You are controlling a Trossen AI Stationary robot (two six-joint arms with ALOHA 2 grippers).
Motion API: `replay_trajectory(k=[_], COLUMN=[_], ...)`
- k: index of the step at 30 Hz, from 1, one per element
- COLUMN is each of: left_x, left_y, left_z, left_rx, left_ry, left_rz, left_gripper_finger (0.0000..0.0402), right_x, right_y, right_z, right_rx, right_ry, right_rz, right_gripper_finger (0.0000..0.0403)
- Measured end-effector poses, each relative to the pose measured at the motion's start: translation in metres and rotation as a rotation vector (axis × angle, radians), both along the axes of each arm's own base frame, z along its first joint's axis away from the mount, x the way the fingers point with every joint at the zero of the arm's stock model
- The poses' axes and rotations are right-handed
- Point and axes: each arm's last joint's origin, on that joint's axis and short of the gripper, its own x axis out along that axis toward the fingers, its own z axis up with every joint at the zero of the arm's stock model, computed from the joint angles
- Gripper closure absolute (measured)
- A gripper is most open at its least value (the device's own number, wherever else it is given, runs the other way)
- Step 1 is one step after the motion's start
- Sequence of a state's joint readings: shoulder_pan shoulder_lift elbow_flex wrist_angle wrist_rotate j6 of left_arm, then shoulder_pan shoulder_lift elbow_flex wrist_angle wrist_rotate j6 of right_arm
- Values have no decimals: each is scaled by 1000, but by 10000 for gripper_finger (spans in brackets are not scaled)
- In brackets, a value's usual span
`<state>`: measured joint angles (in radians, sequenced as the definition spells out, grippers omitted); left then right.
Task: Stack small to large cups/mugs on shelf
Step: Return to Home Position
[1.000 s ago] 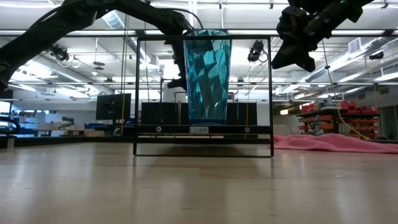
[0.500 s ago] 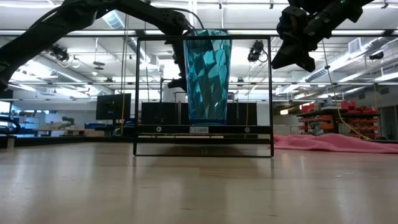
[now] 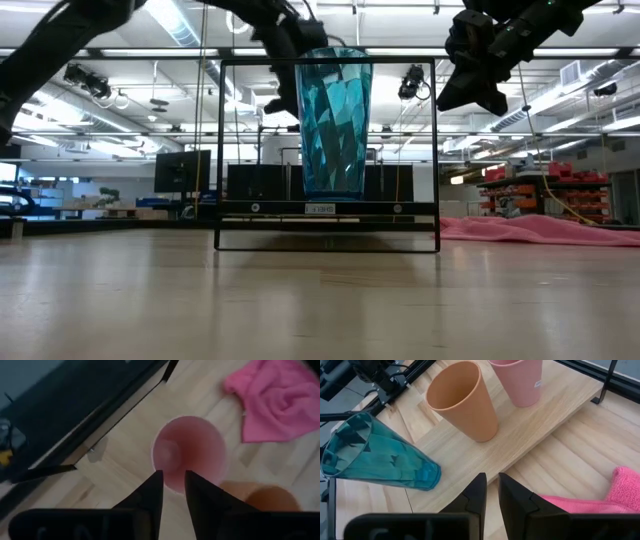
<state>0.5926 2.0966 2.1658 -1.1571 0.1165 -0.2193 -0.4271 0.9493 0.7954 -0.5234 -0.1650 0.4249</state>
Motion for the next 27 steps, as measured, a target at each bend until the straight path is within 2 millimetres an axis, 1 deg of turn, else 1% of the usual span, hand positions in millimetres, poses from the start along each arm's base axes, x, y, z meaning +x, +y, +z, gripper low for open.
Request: replay_trajectory(k=[3, 8, 11, 15, 18, 20, 24, 27], left_x=[-10, -27, -37, -56, -73, -83, -105, -121], left_y=[-7, -25, -33, -36, -36, -36, -41, -52], left_z=[20, 50, 66, 83, 93, 99, 114, 131], left_rx=[41, 110, 159, 204, 215, 210, 219, 255], left_ry=[-28, -40, -48, -47, -45, -34, -50, -99], left_rz=[-24, -98, -134, -145, -122, -104, -66, -50], left_gripper_finger=[318, 317, 314, 313, 315, 318, 323, 323], right_x=[0, 0, 0, 1, 2, 1, -6, -16], right_y=[0, 0, 2, 3, 3, 4, 7, 12], right_z=[0, 0, 0, 6, 18, 29, 59, 85], right_rx=[30, 113, 166, 197, 187, 161, 91, 27], right_ry=[-7, -25, -39, -58, -93, -126, -192, -229], right_rz=[-24, -75, -57, -19, 0, 23, 73, 102], right_gripper_finger=[349, 349, 349, 349, 349, 349, 349, 349])
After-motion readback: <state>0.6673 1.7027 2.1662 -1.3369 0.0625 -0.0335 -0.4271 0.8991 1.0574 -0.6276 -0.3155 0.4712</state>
